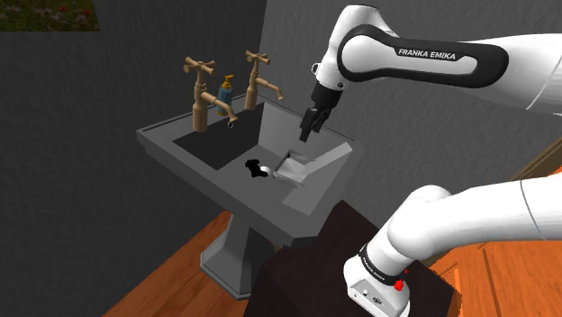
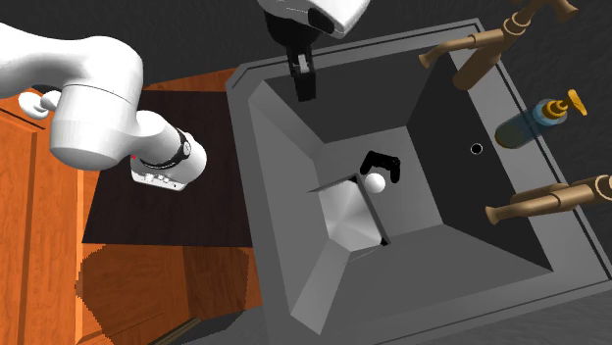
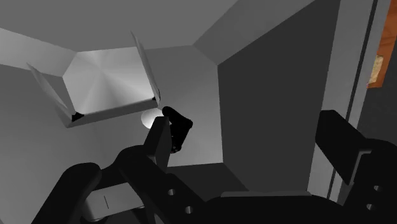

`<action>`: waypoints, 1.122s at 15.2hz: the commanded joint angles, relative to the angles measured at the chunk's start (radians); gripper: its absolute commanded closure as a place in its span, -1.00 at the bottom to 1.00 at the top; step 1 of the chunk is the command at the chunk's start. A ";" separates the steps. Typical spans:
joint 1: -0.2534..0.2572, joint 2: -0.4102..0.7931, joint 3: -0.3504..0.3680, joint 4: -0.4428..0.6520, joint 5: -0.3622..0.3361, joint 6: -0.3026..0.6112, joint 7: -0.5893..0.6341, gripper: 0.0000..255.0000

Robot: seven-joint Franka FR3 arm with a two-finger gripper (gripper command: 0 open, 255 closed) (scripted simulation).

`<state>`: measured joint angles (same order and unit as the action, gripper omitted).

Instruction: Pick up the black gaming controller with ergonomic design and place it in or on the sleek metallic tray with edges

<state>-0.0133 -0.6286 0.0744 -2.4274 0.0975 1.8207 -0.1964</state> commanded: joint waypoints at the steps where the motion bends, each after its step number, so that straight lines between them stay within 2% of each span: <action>1: -0.004 0.063 0.002 -0.009 -0.006 0.071 -0.008 -1.00; 9: -0.021 0.331 0.006 -0.001 -0.035 0.323 -0.031 -1.00; 17: -0.036 0.637 0.004 0.096 -0.082 0.523 -0.036 -1.00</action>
<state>-0.0465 -0.0416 0.0806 -2.3569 0.0239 2.3191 -0.2301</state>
